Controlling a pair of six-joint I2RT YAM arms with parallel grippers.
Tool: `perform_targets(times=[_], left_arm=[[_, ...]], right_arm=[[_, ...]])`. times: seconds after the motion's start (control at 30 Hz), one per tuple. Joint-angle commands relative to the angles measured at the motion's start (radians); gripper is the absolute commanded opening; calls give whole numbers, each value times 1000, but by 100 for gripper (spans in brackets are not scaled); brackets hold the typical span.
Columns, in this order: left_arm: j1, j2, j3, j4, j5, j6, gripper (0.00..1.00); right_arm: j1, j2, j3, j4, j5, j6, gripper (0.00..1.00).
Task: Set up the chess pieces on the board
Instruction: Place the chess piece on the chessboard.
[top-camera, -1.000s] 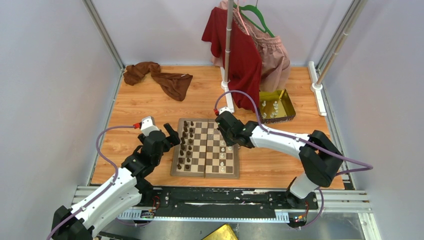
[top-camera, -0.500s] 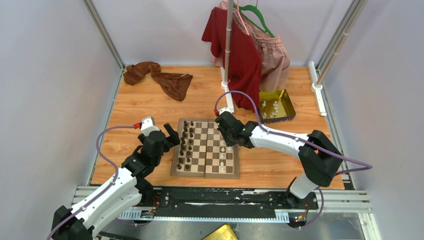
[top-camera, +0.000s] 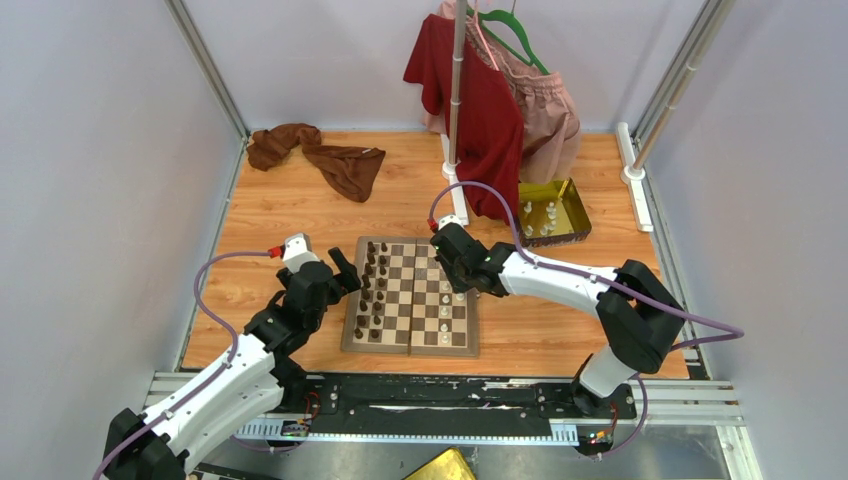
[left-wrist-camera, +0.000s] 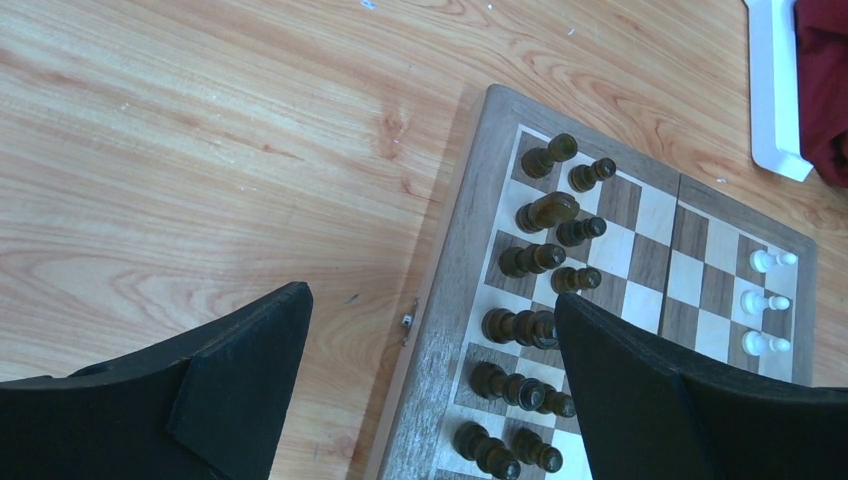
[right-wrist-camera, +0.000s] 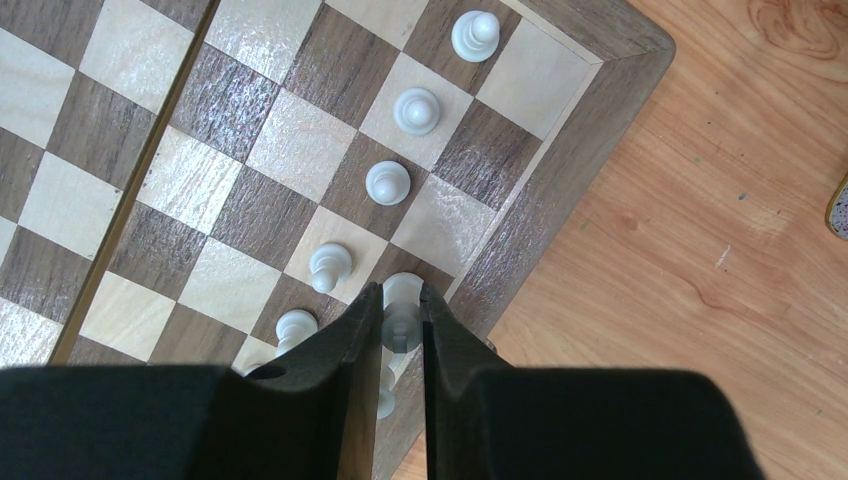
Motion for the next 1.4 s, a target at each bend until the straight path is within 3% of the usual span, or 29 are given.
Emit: perform_targets(times=[0.0,0.43,1.17,1.37], left_arm=[[6,4,-3,27,-10,-6,100],[7,4,-3,24,-13,-6,100],[6,0,3,17,-13,-6,100],[5,-4,9,11,-18,-1,100]], right_arm=[[0,18,0,-27,15,11,22],[0,-1,-5,-19,5,8,30],[9,-80,1,-34,2,2,31],[7,-141,28,-59,61,-10,31]])
